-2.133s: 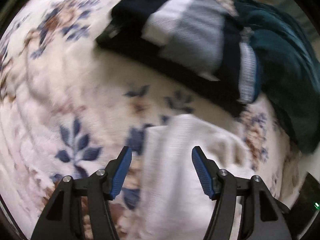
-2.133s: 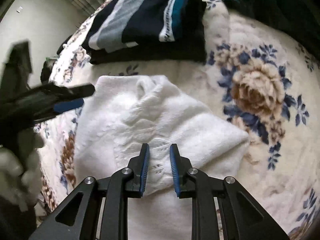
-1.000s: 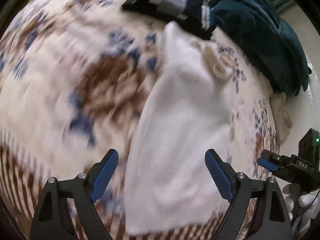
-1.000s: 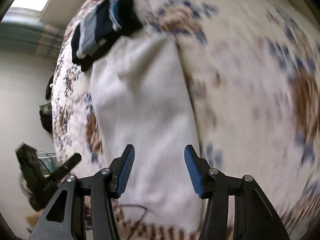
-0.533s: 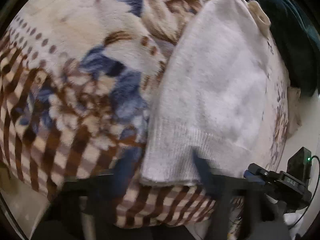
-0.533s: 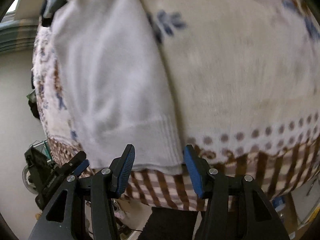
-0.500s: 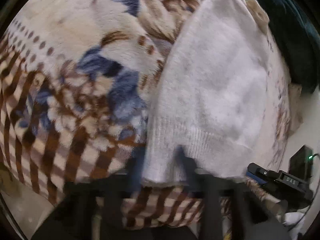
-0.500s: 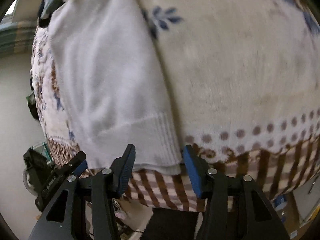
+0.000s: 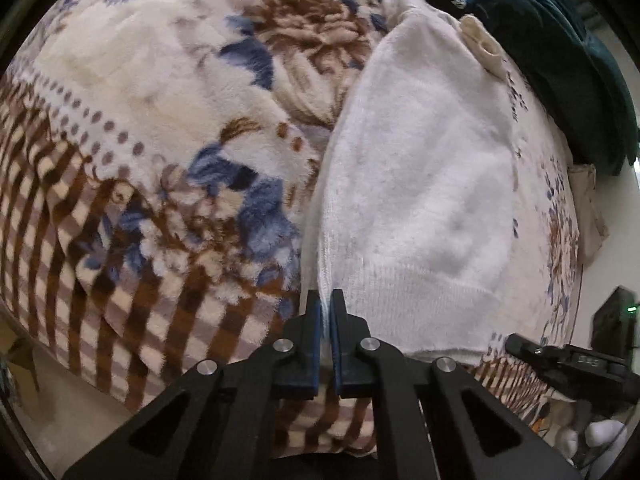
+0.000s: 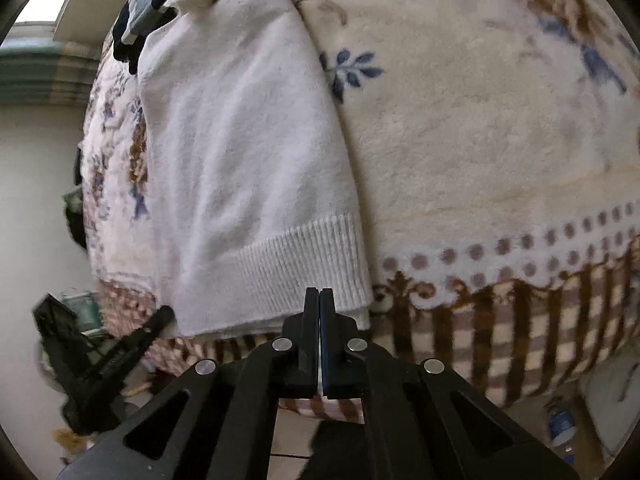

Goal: Fold small clothes

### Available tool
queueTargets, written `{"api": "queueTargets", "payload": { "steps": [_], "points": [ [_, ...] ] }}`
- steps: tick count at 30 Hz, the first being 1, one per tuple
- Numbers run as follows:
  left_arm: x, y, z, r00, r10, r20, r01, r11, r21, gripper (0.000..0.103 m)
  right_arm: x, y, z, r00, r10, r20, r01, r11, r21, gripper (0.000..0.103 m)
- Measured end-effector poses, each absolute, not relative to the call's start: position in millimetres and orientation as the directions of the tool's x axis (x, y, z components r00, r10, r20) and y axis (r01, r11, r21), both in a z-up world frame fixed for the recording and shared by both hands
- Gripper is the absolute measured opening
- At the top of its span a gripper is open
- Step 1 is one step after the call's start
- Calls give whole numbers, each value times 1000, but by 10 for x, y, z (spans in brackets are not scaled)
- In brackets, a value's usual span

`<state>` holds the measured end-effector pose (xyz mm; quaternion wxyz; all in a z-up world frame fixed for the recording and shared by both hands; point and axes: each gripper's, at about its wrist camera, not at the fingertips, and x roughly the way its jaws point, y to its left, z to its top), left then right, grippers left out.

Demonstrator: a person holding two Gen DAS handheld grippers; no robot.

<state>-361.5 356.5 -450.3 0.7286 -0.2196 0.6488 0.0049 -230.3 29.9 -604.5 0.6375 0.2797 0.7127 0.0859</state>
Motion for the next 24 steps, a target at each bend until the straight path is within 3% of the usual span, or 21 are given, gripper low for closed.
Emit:
{"api": "queueTargets", "payload": {
  "steps": [3, 6, 8, 9, 13, 24],
  "points": [
    [-3601, 3570, -4545, 153, -285, -946, -299, 899, -319, 3, -2287, 210, -6268, -96, 528, -844, 367, 807, 463, 34],
    [-3605, 3505, -4542, 151, -273, -950, -283, 909, -306, 3, -2268, 169, -6408, -77, 551, -831, 391, 784, 483, 34],
    [-3608, 3483, -4540, 154, -267, -951, -284, 910, -302, 3, -2257, 203, -6451, -62, 557, -828, 376, 782, 497, 28],
    [-3612, 3482, -4538, 154, -264, -952, -282, 912, -298, 3, -2255, 226, -6448, -53, 548, -835, 368, 788, 494, 3],
    [-3624, 3490, -4491, 167, -254, -953, -277, 915, -292, 3, -2291, 312, -6213, 5, 454, -891, 291, 852, 436, 3],
    [-3572, 3607, -4385, 173, -259, -950, -267, 916, -298, 3, -2461, 237, -5570, 74, 451, -889, 266, 851, 454, 2]
  ]
}}
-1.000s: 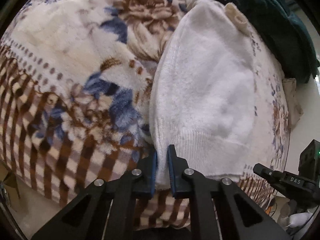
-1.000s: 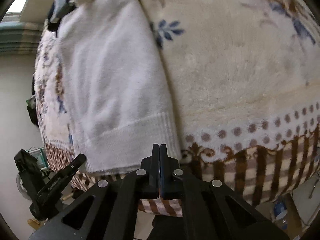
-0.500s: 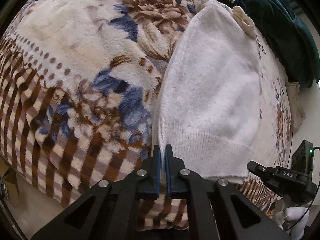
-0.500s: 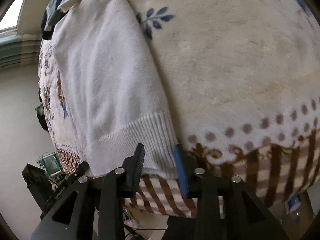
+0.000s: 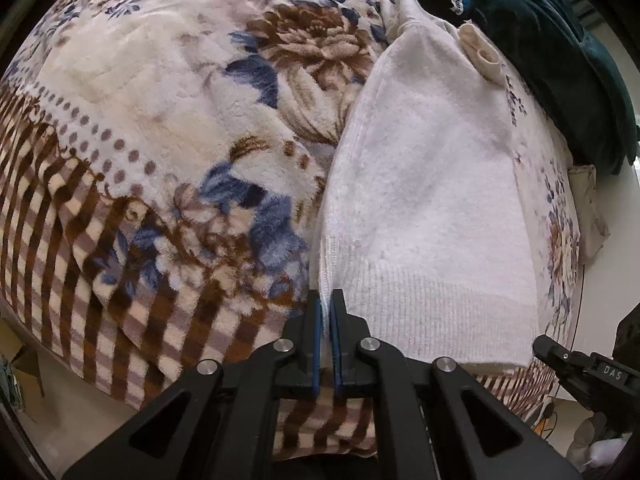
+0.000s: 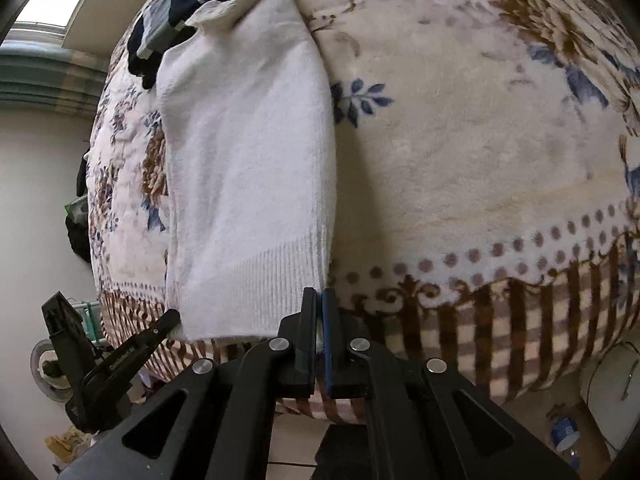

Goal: Fold small clothes

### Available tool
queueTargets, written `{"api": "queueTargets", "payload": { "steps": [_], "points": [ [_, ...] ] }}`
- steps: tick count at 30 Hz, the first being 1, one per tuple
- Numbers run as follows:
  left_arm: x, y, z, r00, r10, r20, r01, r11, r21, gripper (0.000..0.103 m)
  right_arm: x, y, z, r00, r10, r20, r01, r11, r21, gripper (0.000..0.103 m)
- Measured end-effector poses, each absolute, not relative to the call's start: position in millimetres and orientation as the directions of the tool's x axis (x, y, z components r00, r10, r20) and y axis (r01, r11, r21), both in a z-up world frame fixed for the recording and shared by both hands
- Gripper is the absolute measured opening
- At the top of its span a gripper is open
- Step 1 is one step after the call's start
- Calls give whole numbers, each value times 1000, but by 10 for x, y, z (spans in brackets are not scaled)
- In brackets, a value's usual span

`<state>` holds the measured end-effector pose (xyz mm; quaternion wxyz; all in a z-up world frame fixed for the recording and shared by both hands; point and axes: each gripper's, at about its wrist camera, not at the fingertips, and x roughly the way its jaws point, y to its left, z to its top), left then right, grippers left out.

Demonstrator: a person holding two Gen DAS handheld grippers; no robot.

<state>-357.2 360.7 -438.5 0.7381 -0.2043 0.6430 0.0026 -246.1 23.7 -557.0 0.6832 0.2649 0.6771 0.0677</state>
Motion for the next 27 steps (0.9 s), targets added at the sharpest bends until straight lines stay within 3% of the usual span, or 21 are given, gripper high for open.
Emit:
{"api": "queueTargets", "payload": {
  "steps": [9, 15, 21, 23, 24, 25, 26, 27],
  "points": [
    [-3691, 3648, -4537, 129, -262, -957, -287, 913, -289, 3, -2474, 457, -5596, 1, 445, -896, 208, 876, 436, 2],
    [-3694, 3638, -4761, 86, -260, -962, -291, 916, -274, 3, -2580, 587, -6008, -66, 379, -923, 185, 914, 362, 2],
    [-3664, 3724, -4803, 66, -335, -940, -306, 890, -339, 5, -2499, 359, -6393, -109, 433, -895, 304, 872, 384, 4],
    [-3641, 3817, -4754, 71, -378, -923, -333, 863, -379, 11, -2454, 291, -6429, -135, 501, -855, 337, 834, 436, 5],
    [-3638, 3868, -4716, 87, -397, -914, -356, 844, -401, 24, -2440, 250, -6438, -140, 523, -841, 349, 821, 452, 9],
    [-3625, 3912, -4690, 105, -416, -903, -367, 828, -424, 41, -2412, 182, -6421, -129, 540, -832, 355, 808, 470, 24],
    [-3622, 3944, -4672, 132, -435, -891, -375, 810, -451, 50, -2390, 133, -6403, -111, 557, -823, 352, 796, 492, 35],
    [-3615, 3972, -4663, 158, -444, -882, -385, 795, -469, 62, -2368, 74, -6383, -88, 573, -815, 349, 784, 513, 53]
  ]
}}
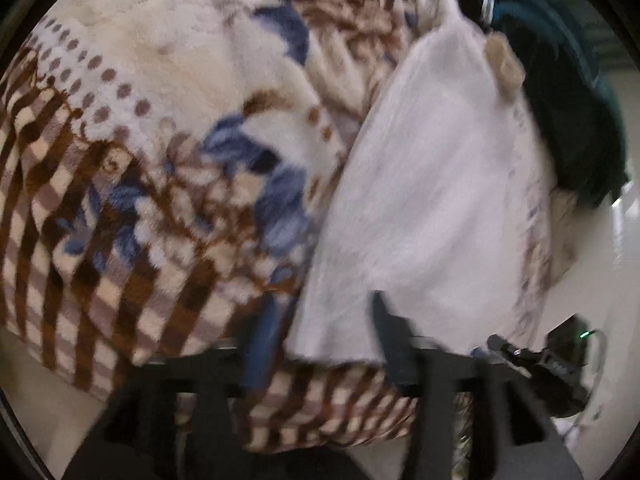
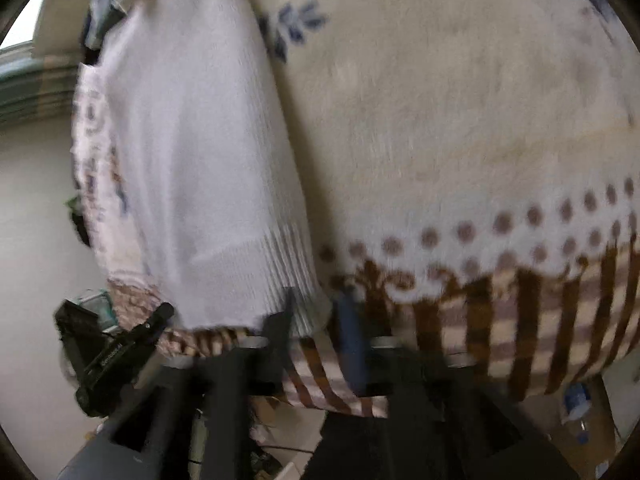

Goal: Fold small clothes

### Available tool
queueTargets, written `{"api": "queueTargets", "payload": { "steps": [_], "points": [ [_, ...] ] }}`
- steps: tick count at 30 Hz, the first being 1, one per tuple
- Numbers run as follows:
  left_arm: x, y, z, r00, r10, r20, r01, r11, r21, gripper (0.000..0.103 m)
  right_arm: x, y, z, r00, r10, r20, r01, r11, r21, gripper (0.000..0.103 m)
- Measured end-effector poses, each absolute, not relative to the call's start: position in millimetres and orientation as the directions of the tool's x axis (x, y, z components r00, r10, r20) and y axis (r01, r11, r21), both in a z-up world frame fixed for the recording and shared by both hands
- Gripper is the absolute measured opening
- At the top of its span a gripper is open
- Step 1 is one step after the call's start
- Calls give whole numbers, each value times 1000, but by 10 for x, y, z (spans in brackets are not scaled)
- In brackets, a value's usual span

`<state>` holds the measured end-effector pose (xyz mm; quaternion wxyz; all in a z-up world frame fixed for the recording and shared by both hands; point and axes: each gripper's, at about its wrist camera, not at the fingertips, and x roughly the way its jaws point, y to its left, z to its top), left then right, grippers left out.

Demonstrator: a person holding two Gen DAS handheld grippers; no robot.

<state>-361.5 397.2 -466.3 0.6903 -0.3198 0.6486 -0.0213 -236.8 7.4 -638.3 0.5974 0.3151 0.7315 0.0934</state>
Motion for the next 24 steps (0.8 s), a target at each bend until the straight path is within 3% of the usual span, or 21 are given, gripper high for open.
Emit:
{"api": "queueTargets", "payload": {
  "steps": [1, 6, 8, 15, 17, 18, 19, 22, 24],
  "points": [
    [-3594, 3992, -4677, 176, -450, -875, -395, 782, -482, 63, -2346, 21, -6377, -66, 579, -813, 351, 776, 524, 58],
    [-3483, 3869, -5020, 126, -508, -852, -391, 764, -513, 62, -2251, -104, -6526, -31, 662, -749, 406, 693, 596, 58],
    [-3488, 3777, -5062, 116, -488, -865, -365, 789, -494, 62, -2228, -5, -6641, -38, 722, -691, 389, 648, 655, 58],
    [-3525, 3413, -4974, 86, -360, -929, -235, 899, -370, 61, -2318, 297, -6890, -137, 738, -660, 357, 659, 662, 58],
    [-3535, 3314, -4967, 100, -358, -928, -236, 898, -372, 45, -2338, 306, -6887, -122, 740, -662, 367, 653, 663, 52],
    [-3546, 3302, -4969, 104, -355, -929, -234, 899, -370, 24, -2350, 305, -6886, -119, 743, -659, 369, 649, 665, 43],
    [-3568, 3278, -4948, 111, -355, -928, -232, 899, -371, 16, -2365, 293, -6886, -121, 745, -656, 373, 647, 665, 37],
    [-3580, 3214, -4716, 176, -316, -932, -201, 915, -349, 10, -2423, 270, -6854, -107, 755, -646, 385, 631, 674, 20],
    [-3508, 3228, -4555, 227, -325, -918, -190, 910, -369, 9, -2425, 268, -6771, -86, 761, -643, 373, 623, 687, 16]
  ]
}}
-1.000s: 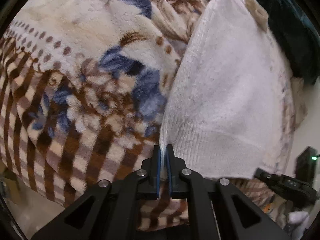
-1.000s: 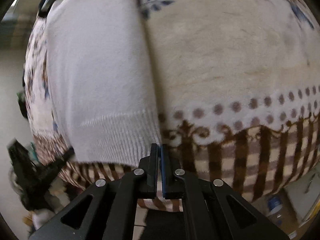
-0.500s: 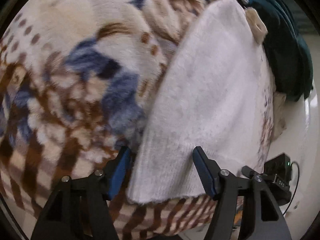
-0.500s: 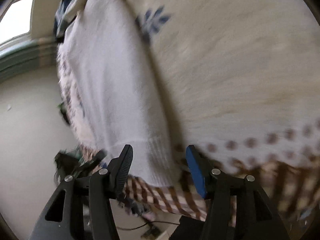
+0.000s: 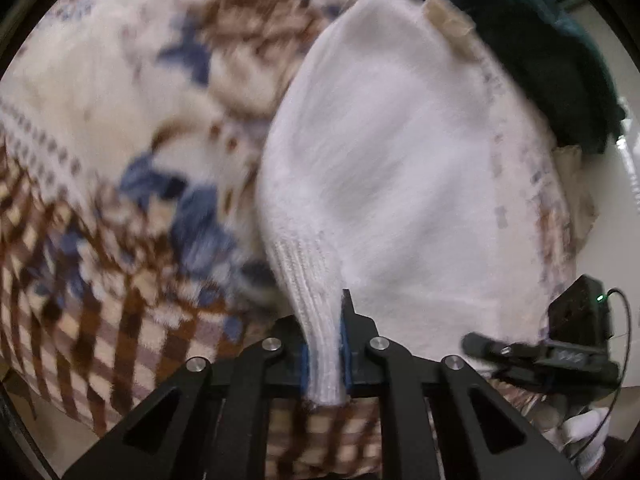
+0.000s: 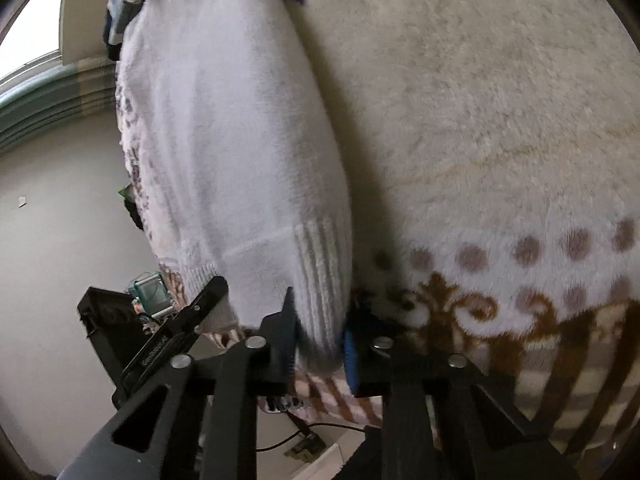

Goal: Fold small clothes

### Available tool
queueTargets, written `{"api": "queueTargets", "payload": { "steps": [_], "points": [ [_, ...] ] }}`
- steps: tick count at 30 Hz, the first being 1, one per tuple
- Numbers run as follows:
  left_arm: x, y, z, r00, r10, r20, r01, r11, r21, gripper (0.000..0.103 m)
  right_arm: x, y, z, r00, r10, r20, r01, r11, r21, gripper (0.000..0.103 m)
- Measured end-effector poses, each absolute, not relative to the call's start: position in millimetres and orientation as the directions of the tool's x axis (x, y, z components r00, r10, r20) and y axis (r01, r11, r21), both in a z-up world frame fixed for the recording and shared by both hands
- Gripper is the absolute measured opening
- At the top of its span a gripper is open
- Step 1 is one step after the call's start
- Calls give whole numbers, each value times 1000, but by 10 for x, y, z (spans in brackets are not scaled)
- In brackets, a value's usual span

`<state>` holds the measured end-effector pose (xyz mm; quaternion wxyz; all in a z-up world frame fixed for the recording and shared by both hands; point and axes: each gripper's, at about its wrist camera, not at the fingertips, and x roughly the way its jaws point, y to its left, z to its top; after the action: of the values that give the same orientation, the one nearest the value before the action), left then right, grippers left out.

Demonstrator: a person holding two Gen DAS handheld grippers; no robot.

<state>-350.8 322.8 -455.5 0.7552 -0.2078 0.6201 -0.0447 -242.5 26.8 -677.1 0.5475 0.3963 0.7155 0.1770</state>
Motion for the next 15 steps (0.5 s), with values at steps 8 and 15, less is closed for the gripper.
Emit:
{"api": "queueTargets", "payload": {
  "steps": [8, 15],
  "points": [
    [-2953, 3319, -3712, 403, -404, -821, -140, 860, -491, 9, -2080, 143, -5976, 66, 763, -643, 257, 609, 750, 12],
    [-2095, 3534, -3346, 470, -461, -752, -125, 809, -575, 9, -1241, 66, -5121, 203, 771, -603, 168, 580, 797, 12]
  ]
}}
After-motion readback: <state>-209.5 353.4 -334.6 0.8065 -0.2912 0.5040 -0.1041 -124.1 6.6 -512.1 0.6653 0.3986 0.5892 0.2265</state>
